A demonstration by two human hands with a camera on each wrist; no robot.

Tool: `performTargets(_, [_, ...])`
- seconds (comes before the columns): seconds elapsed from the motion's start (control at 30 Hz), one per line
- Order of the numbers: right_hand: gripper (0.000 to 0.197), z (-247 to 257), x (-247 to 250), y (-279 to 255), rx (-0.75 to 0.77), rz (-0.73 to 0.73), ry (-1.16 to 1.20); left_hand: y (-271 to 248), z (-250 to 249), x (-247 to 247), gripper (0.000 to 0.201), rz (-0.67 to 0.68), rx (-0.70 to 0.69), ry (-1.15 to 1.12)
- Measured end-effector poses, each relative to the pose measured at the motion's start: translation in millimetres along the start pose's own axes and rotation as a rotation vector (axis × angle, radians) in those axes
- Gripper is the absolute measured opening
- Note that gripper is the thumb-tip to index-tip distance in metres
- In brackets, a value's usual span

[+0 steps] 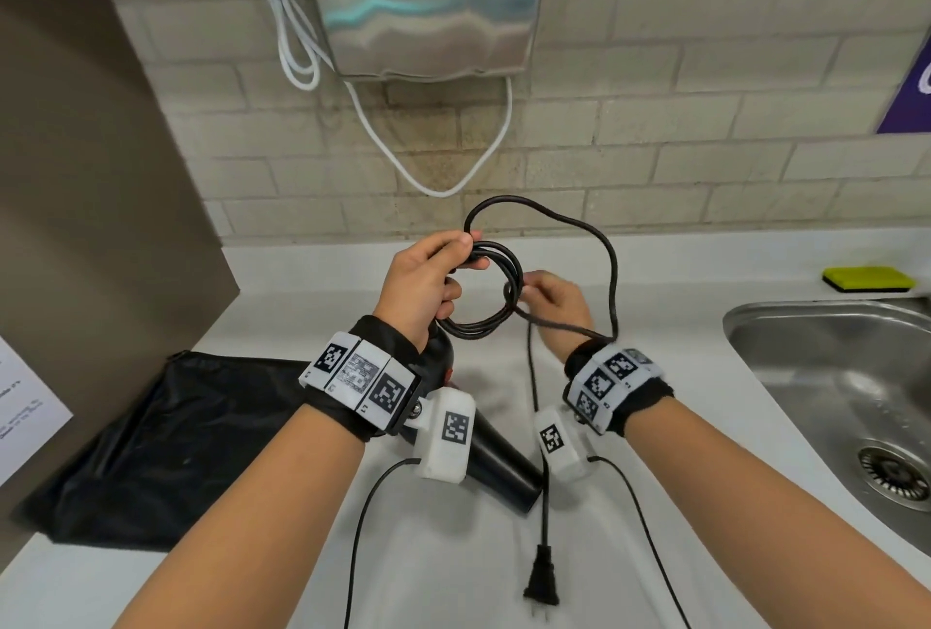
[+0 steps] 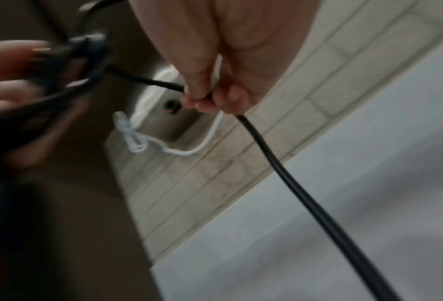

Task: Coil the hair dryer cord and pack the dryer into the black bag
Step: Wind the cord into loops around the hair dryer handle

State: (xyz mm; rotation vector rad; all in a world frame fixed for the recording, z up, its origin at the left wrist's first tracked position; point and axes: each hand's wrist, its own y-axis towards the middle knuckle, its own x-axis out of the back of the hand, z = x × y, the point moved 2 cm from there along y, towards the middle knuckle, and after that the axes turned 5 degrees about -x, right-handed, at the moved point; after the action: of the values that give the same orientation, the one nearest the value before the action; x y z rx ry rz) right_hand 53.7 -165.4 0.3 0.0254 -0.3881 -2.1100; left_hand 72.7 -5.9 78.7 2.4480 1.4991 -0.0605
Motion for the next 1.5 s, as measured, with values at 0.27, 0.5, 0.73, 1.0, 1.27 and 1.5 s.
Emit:
performTargets(0.27, [0.022,-37.2,93.7,28.6,-0.384,-0.560,-0.235,-2.1,-1.9,11.5,0.017,-0.029,-0.030,-0.031])
performTargets(0.5, [0.027,-60.5,116.0,19.0,-0.480,-0.430,-0.284,0.5,-2.5,17.0,0.017,-0.067,-0.032,-0.020])
performTargets(0.73, [0.026,1.8,42.7,-0.8,-0.092,-0.114,-0.190,3.8,1.0,-1.9,0.014,-0.009,-0.013,0.082])
performTargets(1.0, [0.013,71.2,2.7,-19.0,0.235,-0.085,0.036,9.3,3.6,-7.1,0.012,-0.032,0.007,0.083])
performTargets(1.27, [0.015,53.9,-3.5,-30.5,0.342,-0.030,-0.235,9.1,1.6,-7.1,0.016,-0.015,-0.030,0.118])
performTargets(1.5, [0.009,72.1,1.4,-25.0,0.432,-0.096,-0.131,8.0,1.3,-11.8,0.014,0.022,-0.057,0.136])
